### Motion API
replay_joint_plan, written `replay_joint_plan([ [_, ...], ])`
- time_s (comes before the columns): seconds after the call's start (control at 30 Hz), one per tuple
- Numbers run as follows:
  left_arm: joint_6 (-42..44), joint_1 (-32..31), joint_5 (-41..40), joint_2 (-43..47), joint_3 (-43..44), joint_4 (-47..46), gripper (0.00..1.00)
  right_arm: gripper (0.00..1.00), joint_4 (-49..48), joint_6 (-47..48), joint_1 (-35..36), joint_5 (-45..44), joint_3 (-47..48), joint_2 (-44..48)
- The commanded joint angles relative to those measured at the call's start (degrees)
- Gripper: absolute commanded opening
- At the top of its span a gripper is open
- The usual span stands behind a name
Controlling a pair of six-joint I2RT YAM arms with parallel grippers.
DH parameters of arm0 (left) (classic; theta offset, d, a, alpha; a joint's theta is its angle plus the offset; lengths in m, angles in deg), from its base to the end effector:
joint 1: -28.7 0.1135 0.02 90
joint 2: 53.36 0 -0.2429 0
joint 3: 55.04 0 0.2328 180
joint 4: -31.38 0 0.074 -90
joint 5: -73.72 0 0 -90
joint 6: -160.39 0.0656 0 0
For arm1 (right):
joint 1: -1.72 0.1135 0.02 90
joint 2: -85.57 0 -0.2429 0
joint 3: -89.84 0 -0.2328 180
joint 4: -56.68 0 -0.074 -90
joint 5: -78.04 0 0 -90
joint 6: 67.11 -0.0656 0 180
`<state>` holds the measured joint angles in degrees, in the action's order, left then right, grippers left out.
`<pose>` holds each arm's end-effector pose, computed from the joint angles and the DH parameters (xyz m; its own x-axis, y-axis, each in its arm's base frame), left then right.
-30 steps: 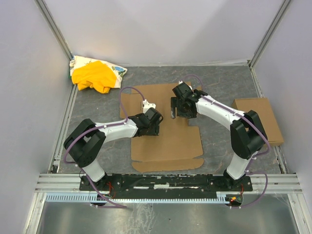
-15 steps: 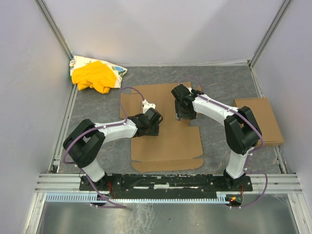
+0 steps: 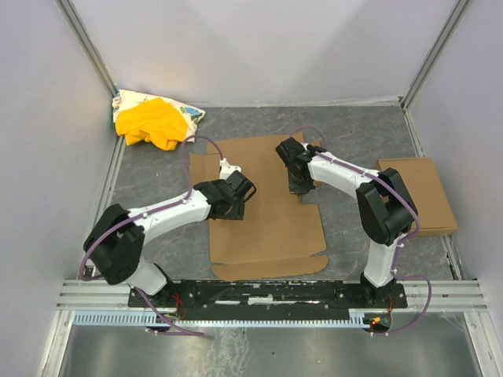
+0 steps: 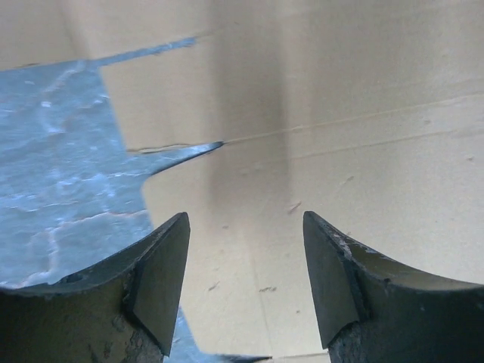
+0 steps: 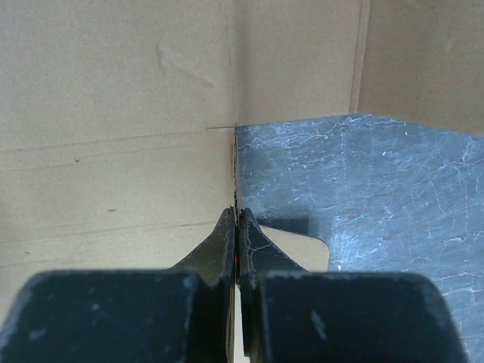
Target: Fold the paper box
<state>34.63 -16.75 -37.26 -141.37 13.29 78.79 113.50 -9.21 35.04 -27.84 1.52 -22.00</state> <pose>0.2156 -0.1855 0.1533 -0.8561 0.0918 -0.5086 0.0830 0.9957 0.0401 0.3090 0.1816 0.1504 -0.9205 0.0065 -0.3906 0.0340 0.9974 -0.0634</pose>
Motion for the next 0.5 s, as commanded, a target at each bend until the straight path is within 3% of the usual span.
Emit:
replay_joint_plan([
  [0.0,-1.96,0.59,-7.92,5.63,5.23,8.91,0.69,0.01,1.61,-1.50,-0.27,-3.81,-0.65,1.29],
  [0.2,-0.77,6.62,-7.99,9.98,2.01,7.90,0.69,0.01,2.92,-2.29,-0.35,-5.79,-2.79,4.70],
  [0.37,3.24,18.43,6.07,13.36,-6.05,-4.63,0.68,0.01,2.11,-1.41,-0.36,-5.10,-5.69,7.35],
  [0.47,3.26,20.77,13.69,13.95,-6.97,-13.01,0.67,0.01,0.55,-0.91,-0.32,-3.30,-7.32,8.22],
])
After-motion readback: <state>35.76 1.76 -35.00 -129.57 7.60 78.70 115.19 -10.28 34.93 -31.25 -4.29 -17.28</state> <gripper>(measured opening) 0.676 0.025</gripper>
